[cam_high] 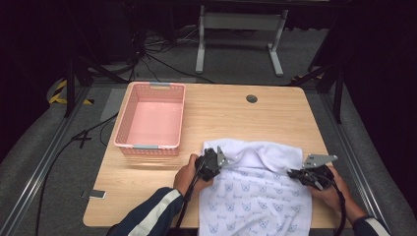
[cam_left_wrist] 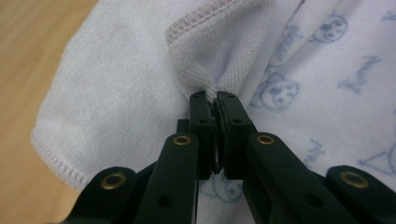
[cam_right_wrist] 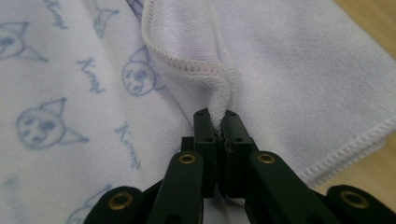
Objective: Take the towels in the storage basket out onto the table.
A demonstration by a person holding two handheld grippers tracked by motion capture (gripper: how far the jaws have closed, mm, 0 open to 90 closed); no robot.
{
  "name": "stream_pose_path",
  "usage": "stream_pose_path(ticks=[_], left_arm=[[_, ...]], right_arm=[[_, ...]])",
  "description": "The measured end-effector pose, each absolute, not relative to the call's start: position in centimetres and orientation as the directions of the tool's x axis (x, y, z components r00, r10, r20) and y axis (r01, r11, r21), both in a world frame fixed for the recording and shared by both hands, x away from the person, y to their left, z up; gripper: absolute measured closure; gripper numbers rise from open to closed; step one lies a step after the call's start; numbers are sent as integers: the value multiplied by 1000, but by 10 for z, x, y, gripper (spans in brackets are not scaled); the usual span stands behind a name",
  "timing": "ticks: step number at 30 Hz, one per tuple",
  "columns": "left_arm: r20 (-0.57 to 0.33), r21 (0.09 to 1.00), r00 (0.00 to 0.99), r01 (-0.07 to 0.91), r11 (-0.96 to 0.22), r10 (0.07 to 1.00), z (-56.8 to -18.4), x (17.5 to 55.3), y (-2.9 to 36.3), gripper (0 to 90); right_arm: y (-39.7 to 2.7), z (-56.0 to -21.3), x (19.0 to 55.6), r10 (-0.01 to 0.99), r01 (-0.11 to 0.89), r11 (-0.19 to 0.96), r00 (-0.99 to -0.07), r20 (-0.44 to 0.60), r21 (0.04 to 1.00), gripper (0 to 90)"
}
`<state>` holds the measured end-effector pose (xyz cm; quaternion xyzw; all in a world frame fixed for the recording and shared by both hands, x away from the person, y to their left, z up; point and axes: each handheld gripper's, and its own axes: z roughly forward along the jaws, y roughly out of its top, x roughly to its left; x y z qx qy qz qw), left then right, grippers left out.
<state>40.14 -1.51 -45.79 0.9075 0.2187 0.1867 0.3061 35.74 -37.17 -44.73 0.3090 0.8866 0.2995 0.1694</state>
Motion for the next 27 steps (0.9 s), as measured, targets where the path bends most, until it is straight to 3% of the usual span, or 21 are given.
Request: stream_pose_path(ticks=[3,9,15,20,25,27], left_arm=[[215,623,801,329,-710,559,-456,441,-28,857],[227,610,754,384,-694,617,-453,491,-40,857],[163,620,726,452,-642,668,-447,523,-39,851],[116,686,695,460,-563,710,-428,528,-28,838],[100,758,725,388,-524,682,-389,508,-12,835],[136,780,739,331,-531,660,-374,494,-3,833]], right_arm=[[-375,-447,410,711,476,603,-684,-161,640,867],[-377,-446,467,770,524,563,-614,-175,639,868],[-369,-447,511,815,554,532,-541,-208,641,869],[-364,-443,520,810,560,551,-538,-235,619,868],[-374,-415,500,808,472,487,-564,-173,735,868],[-379,-397,482,790,428,474,-592,-157,770,868]])
